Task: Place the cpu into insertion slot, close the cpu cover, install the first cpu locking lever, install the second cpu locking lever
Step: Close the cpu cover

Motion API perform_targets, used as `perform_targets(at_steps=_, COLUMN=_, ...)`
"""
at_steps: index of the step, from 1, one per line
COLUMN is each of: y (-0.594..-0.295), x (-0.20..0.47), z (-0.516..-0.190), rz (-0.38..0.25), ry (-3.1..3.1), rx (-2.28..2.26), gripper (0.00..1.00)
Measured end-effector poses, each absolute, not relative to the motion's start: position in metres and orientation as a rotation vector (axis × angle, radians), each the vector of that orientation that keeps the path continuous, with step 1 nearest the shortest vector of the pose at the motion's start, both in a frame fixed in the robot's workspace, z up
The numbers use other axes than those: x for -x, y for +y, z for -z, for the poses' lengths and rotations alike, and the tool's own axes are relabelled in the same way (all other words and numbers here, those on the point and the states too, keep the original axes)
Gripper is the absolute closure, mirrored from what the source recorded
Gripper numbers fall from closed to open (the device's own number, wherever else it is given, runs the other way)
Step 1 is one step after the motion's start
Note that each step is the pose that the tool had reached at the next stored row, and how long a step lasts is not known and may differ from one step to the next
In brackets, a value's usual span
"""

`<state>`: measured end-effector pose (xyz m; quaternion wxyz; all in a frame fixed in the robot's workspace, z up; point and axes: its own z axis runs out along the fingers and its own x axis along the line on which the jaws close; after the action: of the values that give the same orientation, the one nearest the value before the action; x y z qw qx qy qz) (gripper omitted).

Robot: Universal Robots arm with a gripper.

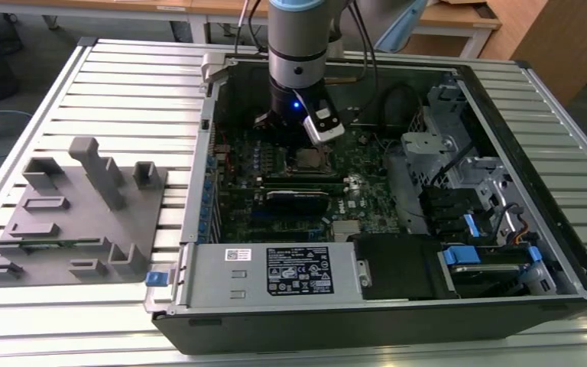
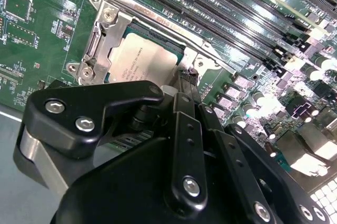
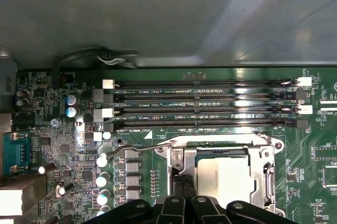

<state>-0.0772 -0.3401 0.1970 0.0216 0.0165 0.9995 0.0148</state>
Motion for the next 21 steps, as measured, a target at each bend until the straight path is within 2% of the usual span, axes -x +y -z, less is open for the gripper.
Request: perform_targets(at_steps=21, y=-0.340, x=0.076, z=-0.220, rz=-0.046, ry=3.098, rx=-0.051, gripper=0.89)
